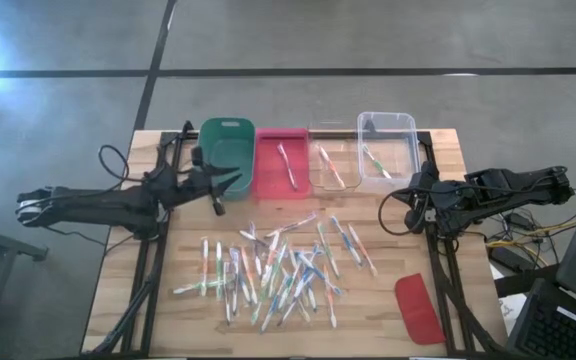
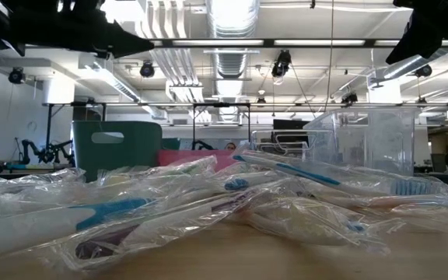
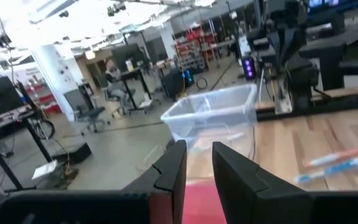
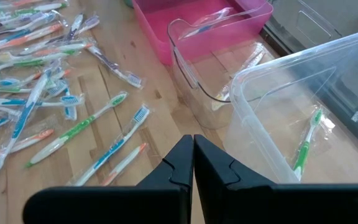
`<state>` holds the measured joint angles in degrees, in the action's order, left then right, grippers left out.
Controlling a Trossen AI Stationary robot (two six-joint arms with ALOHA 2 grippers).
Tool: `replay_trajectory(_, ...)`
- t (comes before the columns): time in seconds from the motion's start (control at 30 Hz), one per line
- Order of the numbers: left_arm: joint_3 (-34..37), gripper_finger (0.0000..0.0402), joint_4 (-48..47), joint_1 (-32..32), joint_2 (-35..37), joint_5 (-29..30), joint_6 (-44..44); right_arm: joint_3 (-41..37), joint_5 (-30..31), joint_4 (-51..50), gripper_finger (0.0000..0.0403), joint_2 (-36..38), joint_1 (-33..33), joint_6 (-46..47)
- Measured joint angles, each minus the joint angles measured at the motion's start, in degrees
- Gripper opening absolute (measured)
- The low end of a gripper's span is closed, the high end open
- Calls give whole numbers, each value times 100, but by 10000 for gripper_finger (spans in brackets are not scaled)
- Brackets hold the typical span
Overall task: Pick & Place Toothbrushes
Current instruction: Put the violet toothbrush into the green bin
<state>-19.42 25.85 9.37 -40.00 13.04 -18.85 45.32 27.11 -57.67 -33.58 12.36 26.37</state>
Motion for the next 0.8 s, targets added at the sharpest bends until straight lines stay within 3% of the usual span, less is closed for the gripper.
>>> replay_trajectory(0.3, 4, 83, -768, -2, 142, -11, 492, 0, 0, 0, 8, 0, 0, -2)
replay_trajectory(0.8, -240, 83, -900, -7, 424, -57, 882, -1, 0, 0, 8, 1, 2, -1)
